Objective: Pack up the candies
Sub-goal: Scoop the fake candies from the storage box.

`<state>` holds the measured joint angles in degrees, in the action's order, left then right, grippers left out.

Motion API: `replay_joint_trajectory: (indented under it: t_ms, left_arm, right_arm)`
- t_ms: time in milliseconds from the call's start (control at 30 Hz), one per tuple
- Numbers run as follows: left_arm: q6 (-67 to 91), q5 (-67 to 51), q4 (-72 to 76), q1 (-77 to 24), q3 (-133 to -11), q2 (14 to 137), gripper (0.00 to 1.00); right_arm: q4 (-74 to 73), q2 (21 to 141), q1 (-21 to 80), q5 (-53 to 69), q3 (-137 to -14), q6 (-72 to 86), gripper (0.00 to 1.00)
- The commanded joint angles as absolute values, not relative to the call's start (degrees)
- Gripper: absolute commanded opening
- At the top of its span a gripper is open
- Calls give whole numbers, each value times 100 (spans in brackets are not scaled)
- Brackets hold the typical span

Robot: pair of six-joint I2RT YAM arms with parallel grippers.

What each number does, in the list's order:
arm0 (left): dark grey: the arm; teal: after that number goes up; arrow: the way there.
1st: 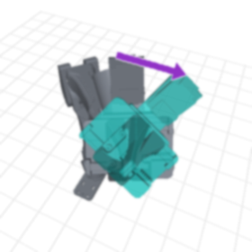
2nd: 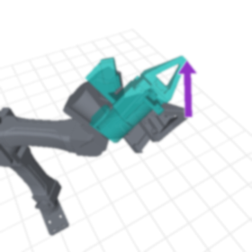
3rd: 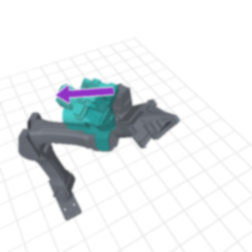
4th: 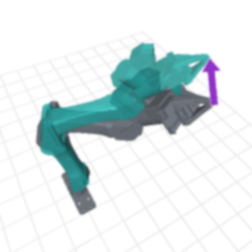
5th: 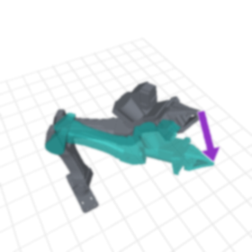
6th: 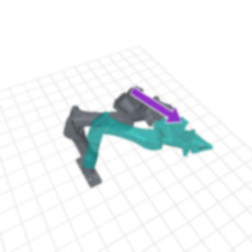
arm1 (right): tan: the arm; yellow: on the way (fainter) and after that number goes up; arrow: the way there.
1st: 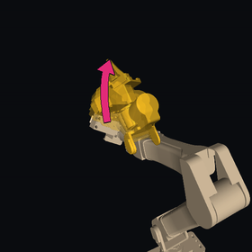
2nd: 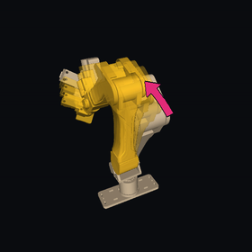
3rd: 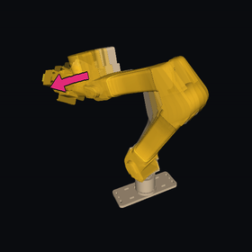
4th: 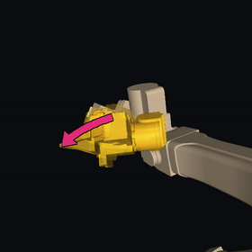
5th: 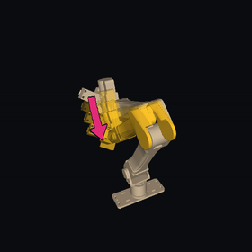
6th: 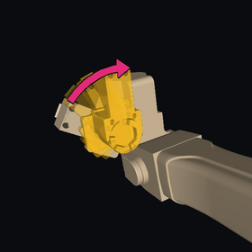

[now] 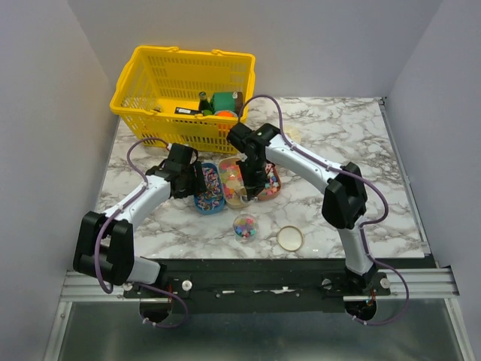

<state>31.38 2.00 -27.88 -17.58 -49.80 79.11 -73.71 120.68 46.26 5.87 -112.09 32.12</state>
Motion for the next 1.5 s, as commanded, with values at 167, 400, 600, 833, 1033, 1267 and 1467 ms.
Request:
replay_joint_trajectory:
  t_ms: [167,400,600,833,1033,1267,1467]
  left_arm:
    - [3173,44,-3041,-1714,-4966,8130,69]
    - [3146,18,-3050,-1705,-4957,8174,68]
    - [3111,9,-3050,-1705,-4975,8226,68]
    - [3103,9,-3015,-1705,-4966,8227,68]
    - [3085,-141,-2980,-1705,-4975,8218,68]
    - [3067,-158,-2971,-1705,-5001,8227,68]
    - [3067,-141,-2962,-1705,-5001,8209,68]
  right_arm:
    - [-7339,12559,4386,650,-11391,3498,1]
    - [-7120,12823,4263,633,-11654,3560,1]
    - [-7119,13210,4157,554,-12120,3446,1]
    - [-6909,13342,4140,326,-12103,3401,1]
    - [-6320,13096,4140,97,-11533,3393,1]
    - [-6003,12982,4148,35,-11224,3208,1]
    - [-5871,12762,4245,-202,-10960,3015,1]
